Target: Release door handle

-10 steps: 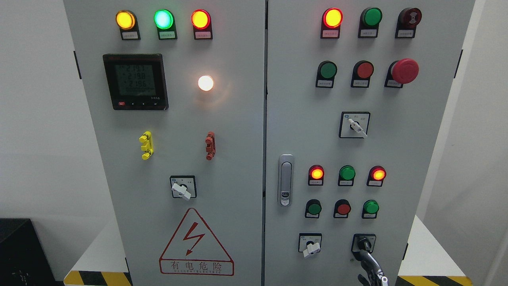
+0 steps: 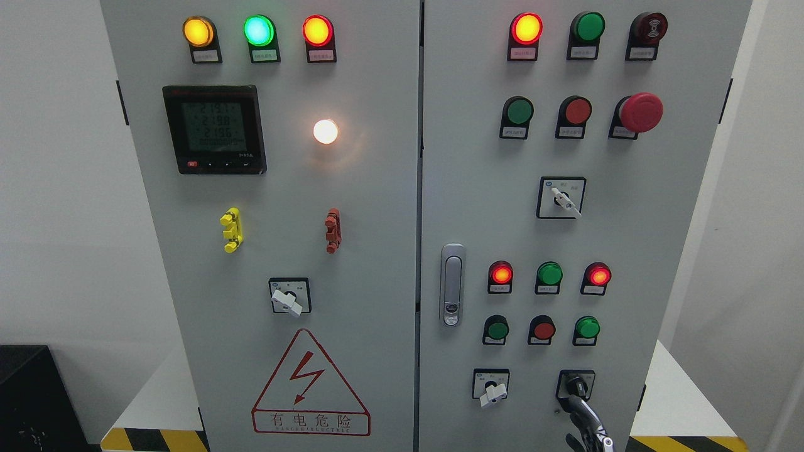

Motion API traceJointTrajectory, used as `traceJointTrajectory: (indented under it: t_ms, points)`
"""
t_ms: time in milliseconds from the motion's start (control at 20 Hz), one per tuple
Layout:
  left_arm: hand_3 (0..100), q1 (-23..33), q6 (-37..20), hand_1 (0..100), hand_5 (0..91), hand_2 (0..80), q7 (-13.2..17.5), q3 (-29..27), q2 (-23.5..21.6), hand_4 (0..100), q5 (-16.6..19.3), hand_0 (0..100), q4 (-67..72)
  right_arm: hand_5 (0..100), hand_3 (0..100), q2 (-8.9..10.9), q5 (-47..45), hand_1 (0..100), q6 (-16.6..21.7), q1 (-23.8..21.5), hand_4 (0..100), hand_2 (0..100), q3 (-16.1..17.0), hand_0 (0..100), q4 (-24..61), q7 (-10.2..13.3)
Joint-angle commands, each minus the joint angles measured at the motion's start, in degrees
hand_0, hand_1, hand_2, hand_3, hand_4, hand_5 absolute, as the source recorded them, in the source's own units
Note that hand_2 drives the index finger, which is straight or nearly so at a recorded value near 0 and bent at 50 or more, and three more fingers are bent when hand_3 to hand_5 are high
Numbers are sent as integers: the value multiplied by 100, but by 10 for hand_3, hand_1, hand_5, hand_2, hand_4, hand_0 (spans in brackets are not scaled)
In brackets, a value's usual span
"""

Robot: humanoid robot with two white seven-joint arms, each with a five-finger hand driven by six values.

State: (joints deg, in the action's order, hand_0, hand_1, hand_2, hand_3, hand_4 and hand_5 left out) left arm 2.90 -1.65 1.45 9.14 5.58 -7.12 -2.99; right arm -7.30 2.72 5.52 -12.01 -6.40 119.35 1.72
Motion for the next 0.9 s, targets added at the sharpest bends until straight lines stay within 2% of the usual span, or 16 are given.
traceJointTrajectory:
  t_ms: [0,200,351,401,501,601,851]
  points:
    - [100,0,-2,0,0,44,4,0,5,1,0,0,0,0,0,0,0,136,-7,31,0,0,-10,437,0,4]
    - [99,0,-2,0,0,45,4,0,-4,1,0,0,0,0,3,0,17,140,20,102,0,0,7,441,9,21]
    - [99,0,6,0,0,45,4,0,5,1,0,0,0,0,88,-35,157,150,37,268,101,0,60,436,9,205]
    - [100,0,6,0,0,45,4,0,5,1,0,0,0,10,146,-43,332,158,29,382,181,0,69,450,9,328]
    - [102,0,-2,0,0,45,4,0,-4,1,0,0,0,93,222,-52,710,164,29,541,253,0,78,469,9,626]
    - [102,0,-2,0,0,45,4,0,-4,1,0,0,0,196,315,-52,1079,178,29,646,337,0,78,487,9,803]
    - [102,0,6,0,0,44,4,0,-4,1,0,0,0,372,458,-52,2054,216,72,778,469,0,192,496,9,848]
